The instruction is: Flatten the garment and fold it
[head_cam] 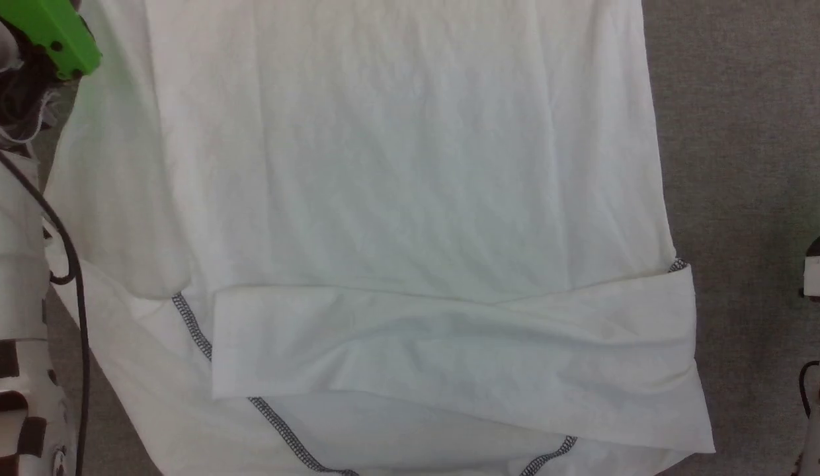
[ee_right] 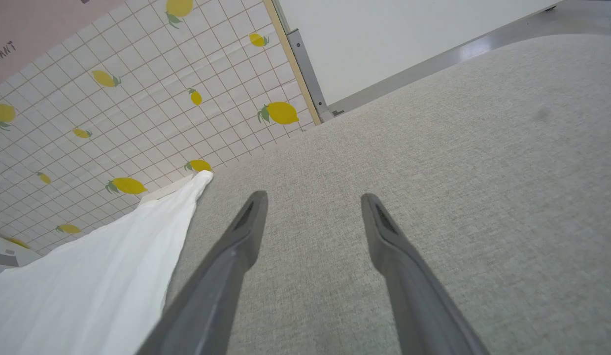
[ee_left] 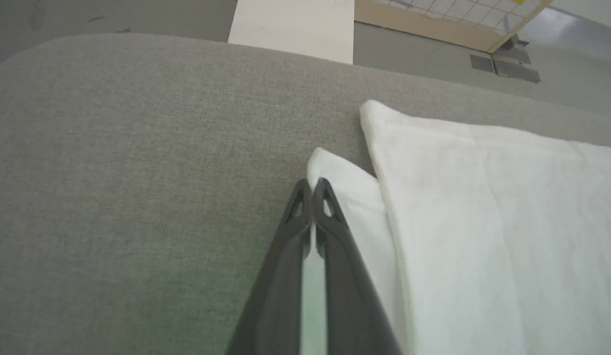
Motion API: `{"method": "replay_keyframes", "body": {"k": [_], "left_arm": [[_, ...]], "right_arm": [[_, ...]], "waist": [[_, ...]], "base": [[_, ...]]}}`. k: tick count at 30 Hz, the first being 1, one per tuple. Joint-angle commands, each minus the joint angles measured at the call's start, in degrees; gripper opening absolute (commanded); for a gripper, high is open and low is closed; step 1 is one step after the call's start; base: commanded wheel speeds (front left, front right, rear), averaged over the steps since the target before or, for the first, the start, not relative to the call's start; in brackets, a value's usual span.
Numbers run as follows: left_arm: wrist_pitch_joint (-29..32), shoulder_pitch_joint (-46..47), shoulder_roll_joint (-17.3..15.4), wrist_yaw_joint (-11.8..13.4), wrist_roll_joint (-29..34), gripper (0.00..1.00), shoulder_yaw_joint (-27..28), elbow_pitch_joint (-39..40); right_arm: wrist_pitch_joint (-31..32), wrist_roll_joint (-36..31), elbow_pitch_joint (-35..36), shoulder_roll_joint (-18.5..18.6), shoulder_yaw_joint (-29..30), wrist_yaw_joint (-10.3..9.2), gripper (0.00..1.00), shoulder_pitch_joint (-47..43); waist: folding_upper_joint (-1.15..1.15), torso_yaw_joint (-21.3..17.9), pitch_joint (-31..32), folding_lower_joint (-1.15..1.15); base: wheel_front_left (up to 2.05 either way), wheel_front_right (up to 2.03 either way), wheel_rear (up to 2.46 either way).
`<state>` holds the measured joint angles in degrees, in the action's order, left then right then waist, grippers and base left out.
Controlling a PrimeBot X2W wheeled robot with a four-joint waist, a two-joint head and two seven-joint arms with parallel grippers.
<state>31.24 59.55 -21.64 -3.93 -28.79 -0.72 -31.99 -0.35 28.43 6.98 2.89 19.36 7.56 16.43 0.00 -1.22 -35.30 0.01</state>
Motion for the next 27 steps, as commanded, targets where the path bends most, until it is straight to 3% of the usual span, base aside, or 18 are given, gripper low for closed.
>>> {"method": "replay_keyframes", "body": {"k": [1, 5, 13, 21, 27], "left_arm": [[-1.8, -0.4, -0.7, 0.5, -1.1, 0.0, 1.5, -0.8], [-6.6, -2.4, -3.4, 1.3, -1.9, 0.0, 5.0, -3.1], [-16.4, -12.9, -8.2, 5.2, -4.0, 0.0, 14.1, -5.0], [-20.6, -24.7, -9.5, 5.1, -7.1, 0.0, 20.6, -1.1], [-21.4, -29.8, -7.0, 2.7, -9.6, 0.0, 21.5, 9.4]], "right_arm": [[0.2, -0.4, -0.3, 0.0, -0.1, -0.08, 1.0, 0.5], [0.4, -0.8, -1.1, 0.0, 0.0, -0.08, 1.0, 0.0], [-0.4, -0.3, -4.3, 0.0, -0.1, -0.08, 1.0, -2.3], [-1.5, 0.9, -7.3, 0.0, -0.7, -0.08, 1.0, -4.2], [-2.6, 1.9, -9.7, 0.0, -2.3, -0.08, 1.0, -5.0]], "waist": [[0.0, 1.3, 2.9, -0.01], [0.0, 2.4, 6.3, -0.01], [0.0, 5.0, 14.2, -0.01], [0.0, 7.1, 19.7, -0.01], [0.0, 7.0, 22.6, -0.01]], "base": [[0.0, 0.0, 0.0], [0.0, 0.0, 0.0], [0.0, 0.0, 0.0], [0.0, 0.0, 0.0], [0.0, 0.0, 0.0]]}}
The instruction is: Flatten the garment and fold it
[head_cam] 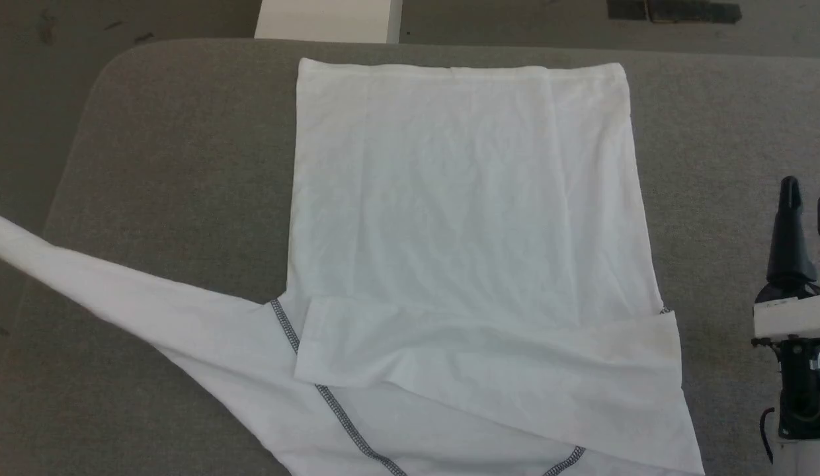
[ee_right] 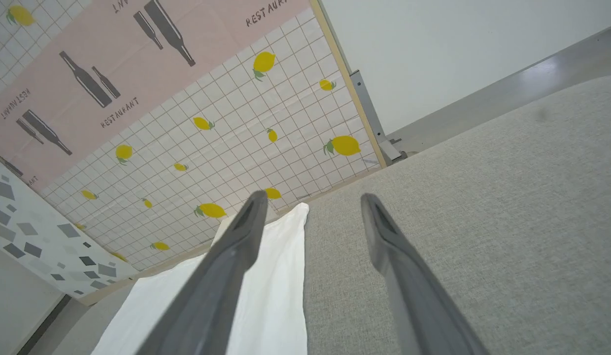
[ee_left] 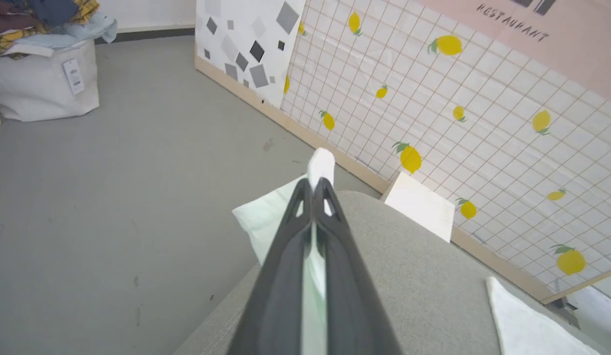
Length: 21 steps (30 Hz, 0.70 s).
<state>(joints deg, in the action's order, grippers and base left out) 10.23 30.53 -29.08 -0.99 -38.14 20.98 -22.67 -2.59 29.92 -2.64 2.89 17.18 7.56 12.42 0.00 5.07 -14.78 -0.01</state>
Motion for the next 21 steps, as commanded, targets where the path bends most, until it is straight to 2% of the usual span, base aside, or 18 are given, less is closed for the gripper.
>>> {"method": "replay_keyframes", "body": {"k": [1, 6, 12, 16, 21], "left_arm": [[-0.3, -1.6, 1.3, -0.4, -0.5, 0.0, -0.5, 2.8], [1.6, -5.9, 6.2, -0.6, -0.6, 0.0, -4.6, 15.2], [7.9, -7.9, 12.8, -1.3, 1.4, 0.0, -17.2, 25.0], [9.7, -5.9, 18.2, -2.3, 3.0, 0.0, -26.4, 26.1], [10.4, -3.2, 24.2, -4.2, 4.2, 0.0, -38.5, 21.6]], "right_arm": [[-0.6, 0.6, -0.6, 0.0, -0.5, -0.08, 1.0, -1.1], [-1.8, 1.5, -2.5, 0.0, -1.2, -0.08, 1.0, -2.3], [-2.5, 1.8, -3.8, 0.0, -1.2, -0.08, 1.0, -3.6], [-2.7, 2.0, -4.4, 0.0, -1.6, -0.08, 1.0, -4.4], [-3.0, 2.5, -5.0, 0.0, -2.3, -0.08, 1.0, -5.0]], "waist": [[0.0, 0.5, 2.6, 0.01], [0.0, -0.4, 5.0, 0.01], [0.0, -1.5, 7.4, 0.01], [0.0, -2.5, 8.6, 0.01], [0.0, -4.5, 9.1, 0.01]], "base": [[0.0, 0.0, 0.0], [0.0, 0.0, 0.0], [0.0, 0.0, 0.0], [0.0, 0.0, 0.0], [0.0, 0.0, 0.0]]}}
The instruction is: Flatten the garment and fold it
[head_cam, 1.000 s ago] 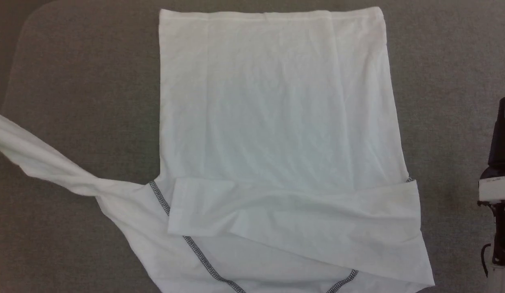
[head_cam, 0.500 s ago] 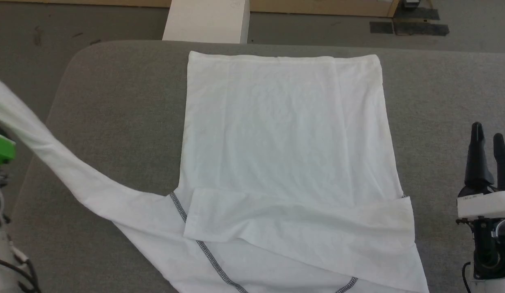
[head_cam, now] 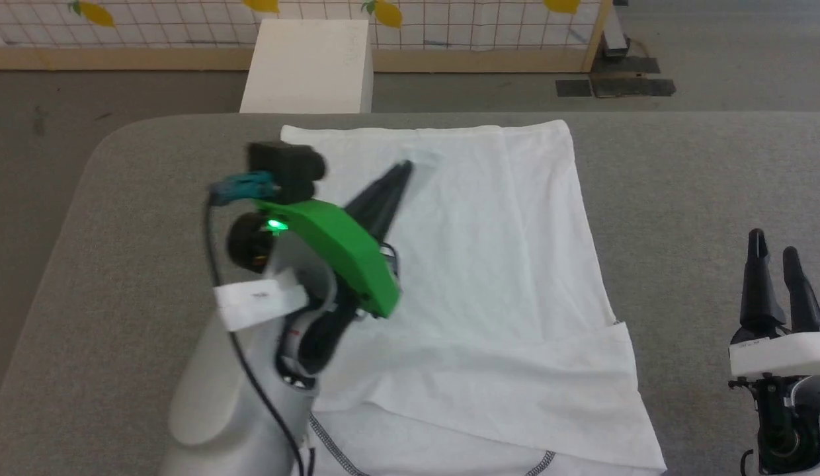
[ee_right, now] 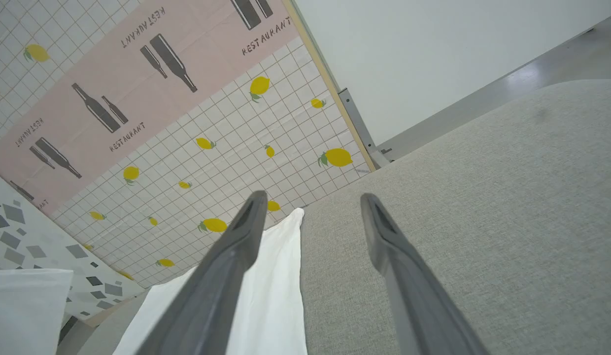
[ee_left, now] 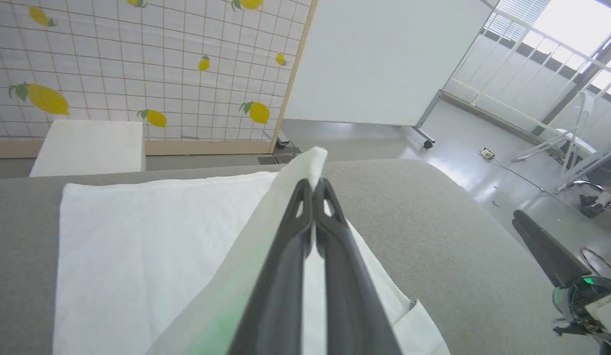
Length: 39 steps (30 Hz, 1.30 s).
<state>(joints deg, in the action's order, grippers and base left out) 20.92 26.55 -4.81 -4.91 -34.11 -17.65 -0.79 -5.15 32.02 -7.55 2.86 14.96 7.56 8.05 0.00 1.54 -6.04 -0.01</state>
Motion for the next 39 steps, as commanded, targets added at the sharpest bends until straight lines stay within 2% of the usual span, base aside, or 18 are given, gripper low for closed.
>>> {"method": "replay_keyframes", "body": {"k": [1, 9, 14, 15, 16, 17, 21, 24, 28, 33, 36, 39], "left_arm": [[-0.5, 1.1, 0.5, -0.5, -0.1, 0.0, -1.8, -1.5], [-1.6, 2.9, 1.9, -1.9, -2.5, 0.0, -19.5, -13.7], [2.9, 1.3, 1.9, -2.3, -6.1, 0.0, -28.7, -20.0], [3.9, 1.0, 1.9, -2.3, -7.3, 0.14, -29.5, -20.8], [4.4, 0.9, 1.9, -2.3, -8.2, 0.66, -30.1, -21.2], [5.0, 0.9, 1.9, -2.3, -9.0, 1.0, -30.6, -21.6], [7.7, 1.9, 1.9, -2.3, -13.3, 1.0, -30.6, -21.2], [5.9, 3.1, 1.9, -1.5, -17.1, 1.0, -26.0, -19.1], [-2.2, 5.5, -1.1, 0.9, -17.7, 1.0, -17.0, -16.1], [-16.0, 5.8, -8.9, 5.1, -12.2, 1.0, -7.7, -14.8], [-25.0, 3.8, -12.9, 7.7, -7.9, 1.0, -3.9, -14.8], [-31.9, 1.2, -14.5, 9.1, -5.2, 1.0, -2.1, -13.9]], "right_arm": [[-0.5, 0.5, -0.2, 0.0, -0.2, -0.08, 1.0, -0.7], [-0.6, 0.6, -0.6, 0.0, -0.7, -0.08, 1.0, -0.6], [-1.1, 0.9, -0.9, 0.0, -0.5, -0.08, 1.0, -1.1], [-1.2, 1.0, -1.0, 0.0, -0.4, -0.08, 1.0, -1.2], [-1.3, 1.0, -0.9, 0.0, -0.3, -0.08, 1.0, -1.3], [-1.4, 1.1, -0.9, 0.0, -0.2, -0.08, 1.0, -1.3], [-1.4, 0.9, -1.1, 0.0, 0.1, -0.08, 1.0, -1.3], [-1.1, 0.6, -1.0, 0.0, -0.4, -0.08, 1.0, -0.8], [0.1, -0.5, -0.5, 0.0, -1.3, -0.08, 1.0, 0.4], [3.6, -2.7, 0.3, 0.0, -2.7, -0.08, 1.0, 2.7], [7.1, -3.9, 0.5, 0.0, -3.1, -0.08, 1.0, 4.5], [10.9, -5.4, 0.7, 0.0, -3.0, -0.08, 1.0, 6.7]], "waist": [[0.0, -1.4, 0.4, 0.01], [0.0, -5.8, -0.6, 0.01], [0.0, -7.4, -1.1, 0.01], [0.0, -7.4, -1.3, 0.01], [0.0, -7.3, -1.4, 0.01], [0.0, -7.2, -1.5, 0.01], [0.0, -6.1, -1.5, 0.01], [0.0, -5.3, -1.0, 0.01], [0.0, -4.1, -0.2, 0.01], [0.0, -2.7, -0.2, 0.01], [0.0, -1.9, -1.2, 0.01], [0.0, -1.1, -2.8, 0.01]], "base": [[0.0, 0.0, 0.0], [0.0, 0.0, 0.0], [0.0, 0.0, 0.0], [0.0, 0.0, 0.0], [0.0, 0.0, 0.0], [0.0, 0.0, 0.0], [0.0, 0.0, 0.0], [0.0, 0.0, 0.0], [0.0, 0.0, 0.0], [0.0, 0.0, 0.0], [0.0, 0.0, 0.0], [0.0, 0.0, 0.0]]}}
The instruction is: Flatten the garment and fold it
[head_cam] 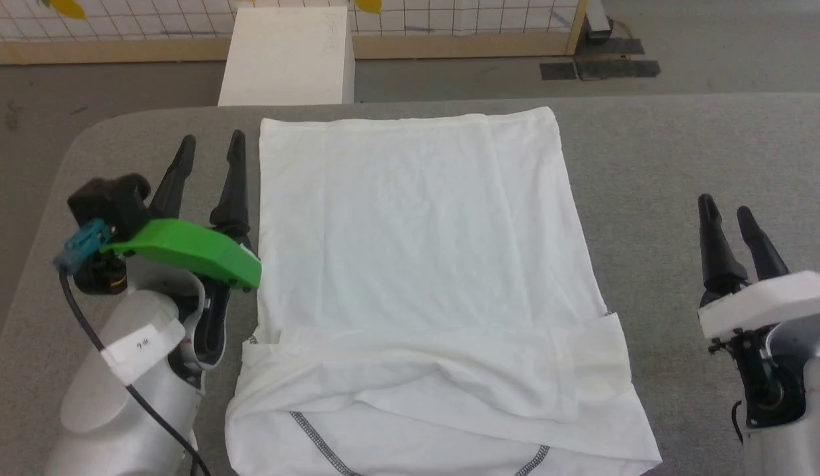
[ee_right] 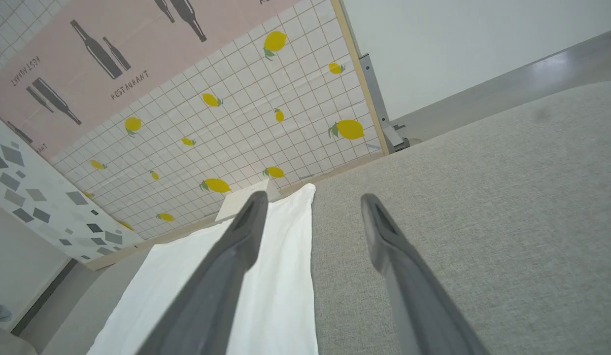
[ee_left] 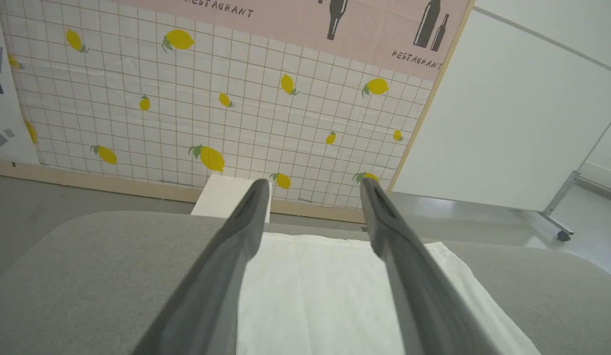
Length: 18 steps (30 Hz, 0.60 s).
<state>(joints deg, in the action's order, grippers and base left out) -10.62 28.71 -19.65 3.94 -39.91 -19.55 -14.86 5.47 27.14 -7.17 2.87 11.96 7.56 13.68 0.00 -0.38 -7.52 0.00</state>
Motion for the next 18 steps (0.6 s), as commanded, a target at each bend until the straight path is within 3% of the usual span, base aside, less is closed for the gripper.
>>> {"method": "replay_keyframes", "body": {"k": [1, 7, 11, 18], "left_arm": [[-1.8, -1.8, 0.0, 0.8, 1.5, 1.0, 0.4, 0.8], [-4.2, -4.5, 1.2, 2.7, 4.4, 1.0, 4.6, 6.4], [-4.3, -5.1, 2.8, 3.1, 6.3, 1.0, 7.4, 10.8], [-4.4, -3.6, 5.1, 1.6, 9.2, 1.0, 9.4, 15.3]], "right_arm": [[1.6, -1.3, 0.5, 0.0, 0.2, -0.08, 1.0, 2.2], [12.1, -5.6, -1.1, 0.9, 2.1, -0.08, 1.0, 12.0], [22.7, -10.2, -5.3, 2.5, 3.1, -0.08, 1.0, 22.4], [37.5, -19.8, -13.3, 5.5, 2.2, -0.08, 1.0, 39.7]], "waist": [[0.0, 1.1, -2.1, 0.0], [0.0, 2.8, -8.1, 0.0], [0.0, 4.7, -13.8, 0.0], [0.0, 9.1, -22.2, 0.0]], "base": [[0.0, 0.0, 0.0], [0.0, 0.0, 0.0], [0.0, 0.0, 0.0], [0.0, 0.0, 0.0]]}}
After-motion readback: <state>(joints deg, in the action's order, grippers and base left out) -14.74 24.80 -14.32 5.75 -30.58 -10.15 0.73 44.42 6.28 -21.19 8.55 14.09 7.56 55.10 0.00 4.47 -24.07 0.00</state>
